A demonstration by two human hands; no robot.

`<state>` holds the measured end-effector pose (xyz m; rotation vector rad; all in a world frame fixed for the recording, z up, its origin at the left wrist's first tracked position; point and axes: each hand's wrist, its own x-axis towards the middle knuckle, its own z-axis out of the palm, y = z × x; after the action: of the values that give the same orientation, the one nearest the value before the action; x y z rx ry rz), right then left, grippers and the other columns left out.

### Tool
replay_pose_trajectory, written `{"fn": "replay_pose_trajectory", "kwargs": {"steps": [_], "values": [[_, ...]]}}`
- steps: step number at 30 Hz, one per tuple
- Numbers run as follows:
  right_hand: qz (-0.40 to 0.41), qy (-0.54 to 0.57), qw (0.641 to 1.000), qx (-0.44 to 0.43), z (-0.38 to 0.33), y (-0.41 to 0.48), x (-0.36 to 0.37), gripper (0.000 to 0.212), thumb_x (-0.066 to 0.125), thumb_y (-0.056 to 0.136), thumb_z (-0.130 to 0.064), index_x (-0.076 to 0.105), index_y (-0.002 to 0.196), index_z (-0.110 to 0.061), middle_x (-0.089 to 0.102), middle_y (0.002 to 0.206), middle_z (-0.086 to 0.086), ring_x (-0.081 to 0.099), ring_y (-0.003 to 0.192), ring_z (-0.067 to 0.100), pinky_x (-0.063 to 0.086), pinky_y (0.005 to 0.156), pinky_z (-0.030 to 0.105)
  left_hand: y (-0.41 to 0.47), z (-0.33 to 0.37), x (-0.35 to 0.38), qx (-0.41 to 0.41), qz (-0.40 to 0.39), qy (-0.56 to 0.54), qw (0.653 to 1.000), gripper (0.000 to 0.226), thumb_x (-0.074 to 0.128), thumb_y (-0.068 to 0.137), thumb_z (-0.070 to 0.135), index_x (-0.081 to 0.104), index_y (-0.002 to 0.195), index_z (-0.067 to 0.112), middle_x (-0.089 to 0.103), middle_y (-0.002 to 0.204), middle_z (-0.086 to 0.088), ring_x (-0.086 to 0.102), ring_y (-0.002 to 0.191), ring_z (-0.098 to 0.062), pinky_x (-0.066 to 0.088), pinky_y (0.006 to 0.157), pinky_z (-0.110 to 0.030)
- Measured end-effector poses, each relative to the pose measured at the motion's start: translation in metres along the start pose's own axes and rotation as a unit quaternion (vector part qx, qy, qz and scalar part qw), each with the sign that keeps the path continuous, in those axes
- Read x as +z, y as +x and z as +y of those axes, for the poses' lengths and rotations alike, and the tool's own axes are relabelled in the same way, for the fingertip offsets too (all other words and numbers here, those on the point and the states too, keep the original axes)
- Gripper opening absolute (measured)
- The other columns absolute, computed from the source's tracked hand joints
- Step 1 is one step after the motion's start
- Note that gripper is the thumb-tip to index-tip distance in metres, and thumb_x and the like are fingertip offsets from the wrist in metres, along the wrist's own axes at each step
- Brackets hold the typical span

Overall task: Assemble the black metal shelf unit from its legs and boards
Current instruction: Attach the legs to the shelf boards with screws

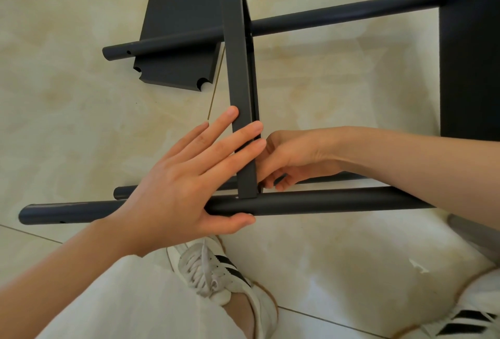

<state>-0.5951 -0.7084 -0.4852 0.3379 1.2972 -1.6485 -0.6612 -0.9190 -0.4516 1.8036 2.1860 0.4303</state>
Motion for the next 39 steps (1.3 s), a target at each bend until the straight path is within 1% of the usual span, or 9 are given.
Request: {"fn": "replay_pose_trajectory", "kwargs": {"steps": [10,15,20,28,30,32,34,36,39], "values": [[-0.009,-0.007,1.000,0.007,-0.001,-0.004,-0.002,0.004,0.066,0.090,-0.008,0.068,0.088,-0.006,0.063,0.073,0.000,0.052,0.066,0.010,0.043,0.072,0.026,0.000,0.000,-0.001,0.000,-0.002,-0.001,1.000,0.080,0.059,0.092,0.060,0.035,0.154,0.015,0.029,0.164,-0.003,0.016,0.154,-0.030,0.031,0.118,-0.056],[-0.007,-0.015,1.000,0.005,-0.002,-0.004,-0.001,0.014,0.065,0.091,-0.009,0.069,0.077,-0.010,0.063,0.066,-0.003,0.050,0.063,0.010,0.042,0.071,0.026,0.000,0.000,0.000,0.001,-0.002,0.003,1.000,0.080,0.059,0.092,0.061,0.036,0.154,0.014,0.030,0.164,-0.003,0.016,0.154,-0.030,0.031,0.118,-0.056],[0.001,-0.017,1.000,-0.005,-0.003,-0.004,0.001,0.007,0.065,0.091,-0.009,0.070,0.087,-0.009,0.064,0.078,0.000,0.053,0.071,0.011,0.044,0.076,0.028,0.000,0.000,-0.001,-0.001,-0.003,0.006,1.000,0.080,0.059,0.092,0.061,0.036,0.154,0.014,0.030,0.164,-0.003,0.016,0.154,-0.030,0.031,0.118,-0.056],[0.016,-0.019,1.000,0.005,-0.004,-0.003,0.003,0.005,0.066,0.091,-0.011,0.069,0.089,-0.008,0.064,0.079,0.003,0.053,0.067,0.011,0.044,0.073,0.026,-0.001,0.000,-0.002,0.002,-0.009,0.008,1.000,0.081,0.058,0.092,0.061,0.035,0.154,0.015,0.029,0.164,-0.003,0.015,0.154,-0.029,0.032,0.119,-0.054],[0.024,-0.022,0.999,0.002,-0.003,-0.005,0.004,0.006,0.066,0.091,-0.012,0.070,0.092,-0.006,0.066,0.080,0.002,0.054,0.067,0.010,0.046,0.074,0.025,0.000,0.001,-0.005,0.000,-0.023,0.013,1.000,0.082,0.058,0.092,0.061,0.033,0.155,0.015,0.027,0.165,-0.003,0.014,0.155,-0.029,0.032,0.118,-0.054],[0.034,-0.034,0.999,-0.005,-0.002,-0.008,0.004,0.016,0.065,0.092,-0.014,0.070,0.098,0.000,0.066,0.081,0.001,0.055,0.071,0.011,0.047,0.077,0.026,0.002,0.004,-0.010,-0.005,-0.038,0.024,0.999,0.082,0.055,0.092,0.062,0.031,0.156,0.016,0.025,0.166,-0.002,0.012,0.155,-0.027,0.031,0.119,-0.054],[0.041,-0.042,0.998,-0.012,-0.002,-0.011,0.005,0.023,0.064,0.093,-0.014,0.068,0.106,0.004,0.067,0.084,0.003,0.058,0.077,0.014,0.048,0.080,0.029,0.003,0.008,-0.015,-0.013,-0.051,0.031,0.998,0.082,0.051,0.092,0.063,0.030,0.156,0.017,0.024,0.166,-0.001,0.010,0.156,-0.025,0.029,0.120,-0.052],[0.043,-0.046,0.998,-0.018,-0.003,-0.016,0.008,0.020,0.063,0.093,-0.014,0.070,0.106,0.000,0.070,0.089,0.008,0.062,0.080,0.016,0.051,0.083,0.029,0.003,0.014,-0.019,-0.030,-0.059,0.017,0.998,0.080,0.050,0.093,0.062,0.031,0.156,0.017,0.023,0.166,0.001,0.008,0.156,-0.021,0.026,0.120,-0.046],[0.062,-0.055,0.996,-0.014,-0.007,-0.022,0.013,0.014,0.061,0.095,-0.012,0.069,0.104,-0.007,0.074,0.097,0.011,0.069,0.084,0.016,0.056,0.082,0.029,-0.002,0.027,-0.023,-0.060,-0.050,-0.034,0.996,0.072,0.058,0.092,0.047,0.038,0.154,0.016,0.030,0.163,0.004,0.013,0.154,-0.014,0.029,0.117,-0.038]]}}
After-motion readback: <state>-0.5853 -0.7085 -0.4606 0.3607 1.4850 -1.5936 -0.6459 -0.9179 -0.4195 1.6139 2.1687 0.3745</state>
